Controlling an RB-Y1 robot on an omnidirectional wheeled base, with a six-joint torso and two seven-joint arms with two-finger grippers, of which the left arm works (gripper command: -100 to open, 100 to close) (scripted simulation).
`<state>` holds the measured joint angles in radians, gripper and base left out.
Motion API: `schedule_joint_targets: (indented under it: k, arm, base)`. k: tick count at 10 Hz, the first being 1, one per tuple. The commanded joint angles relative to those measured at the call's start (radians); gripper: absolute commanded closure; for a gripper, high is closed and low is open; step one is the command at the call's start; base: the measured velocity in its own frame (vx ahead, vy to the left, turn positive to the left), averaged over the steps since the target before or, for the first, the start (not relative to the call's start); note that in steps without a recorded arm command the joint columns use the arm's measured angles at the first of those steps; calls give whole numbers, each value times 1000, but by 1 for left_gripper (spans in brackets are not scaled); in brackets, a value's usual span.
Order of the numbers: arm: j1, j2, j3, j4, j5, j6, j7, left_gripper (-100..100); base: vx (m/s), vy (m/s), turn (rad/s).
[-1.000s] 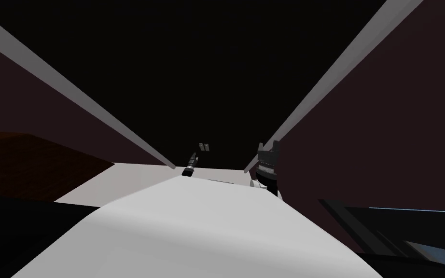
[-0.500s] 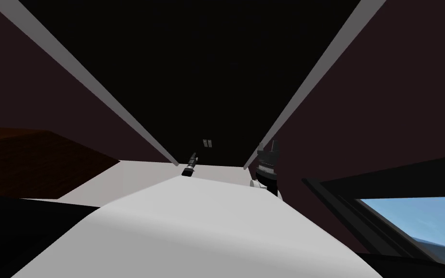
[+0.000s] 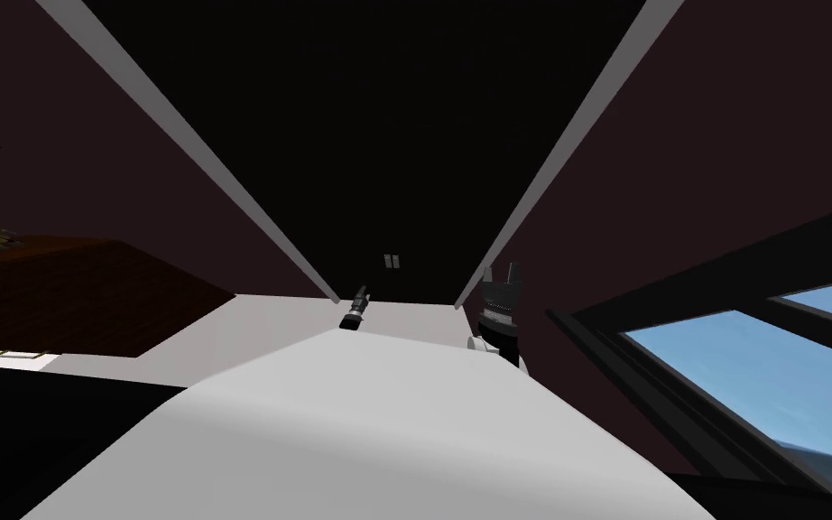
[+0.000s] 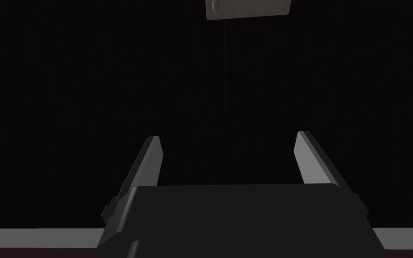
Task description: Pull the door open
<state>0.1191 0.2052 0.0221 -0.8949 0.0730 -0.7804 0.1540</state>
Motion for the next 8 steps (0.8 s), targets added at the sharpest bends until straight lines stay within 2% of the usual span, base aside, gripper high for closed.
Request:
schedule_joint_targets:
  k: [1, 8]
  arm:
    - [0, 1, 0, 1, 3, 0, -1, -100]
    - [2, 6, 2, 6, 18, -3, -4, -100]
  base:
    - [-184, 40, -17]
    - [-200, 53, -21]
